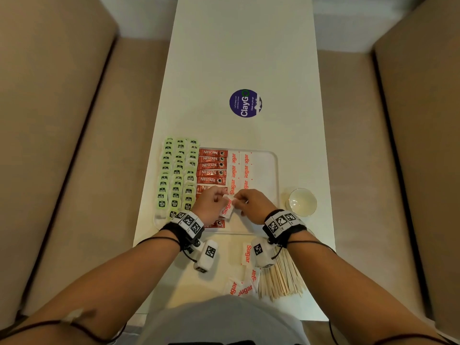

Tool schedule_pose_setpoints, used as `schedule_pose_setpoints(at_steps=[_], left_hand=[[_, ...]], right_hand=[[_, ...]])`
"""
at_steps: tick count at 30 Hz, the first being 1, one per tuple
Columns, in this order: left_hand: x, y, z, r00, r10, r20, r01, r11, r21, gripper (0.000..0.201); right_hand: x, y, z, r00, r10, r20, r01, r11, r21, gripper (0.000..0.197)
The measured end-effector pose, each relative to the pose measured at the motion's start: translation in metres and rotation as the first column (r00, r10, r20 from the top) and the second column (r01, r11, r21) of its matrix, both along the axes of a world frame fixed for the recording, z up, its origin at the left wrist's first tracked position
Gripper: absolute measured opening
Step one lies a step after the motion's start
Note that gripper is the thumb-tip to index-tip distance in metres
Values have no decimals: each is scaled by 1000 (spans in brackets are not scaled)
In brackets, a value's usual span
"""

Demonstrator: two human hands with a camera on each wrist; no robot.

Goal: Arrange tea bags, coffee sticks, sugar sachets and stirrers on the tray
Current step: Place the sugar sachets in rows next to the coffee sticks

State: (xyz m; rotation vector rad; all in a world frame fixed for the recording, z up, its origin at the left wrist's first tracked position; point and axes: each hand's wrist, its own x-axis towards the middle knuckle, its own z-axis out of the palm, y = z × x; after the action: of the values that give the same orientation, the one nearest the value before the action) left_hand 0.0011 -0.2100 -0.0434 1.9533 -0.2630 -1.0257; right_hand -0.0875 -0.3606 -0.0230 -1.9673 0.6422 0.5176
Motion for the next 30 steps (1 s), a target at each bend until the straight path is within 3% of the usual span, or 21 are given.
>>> schedule_pose_setpoints(at_steps=[4,11,18,30], left_hand=[[2,3,1,999,23,25,-23,1000,6,2],[6,2,2,999,2,41,-2,1000,-7,8],[12,0,5,987,-15,160,11,1000,26,8],[16,9,6,940,-253,228,208,957,202,10]], right_hand=[[-1,-2,0,999,-49,20,48,999,16,17],[-7,-4,-7,1000,7,-22,-7,1000,27,20],[3,-11,-11,998,-55,-19,53,994,-100,16],[16,-1,-25,979,-137,-152,99,967,-233,25]])
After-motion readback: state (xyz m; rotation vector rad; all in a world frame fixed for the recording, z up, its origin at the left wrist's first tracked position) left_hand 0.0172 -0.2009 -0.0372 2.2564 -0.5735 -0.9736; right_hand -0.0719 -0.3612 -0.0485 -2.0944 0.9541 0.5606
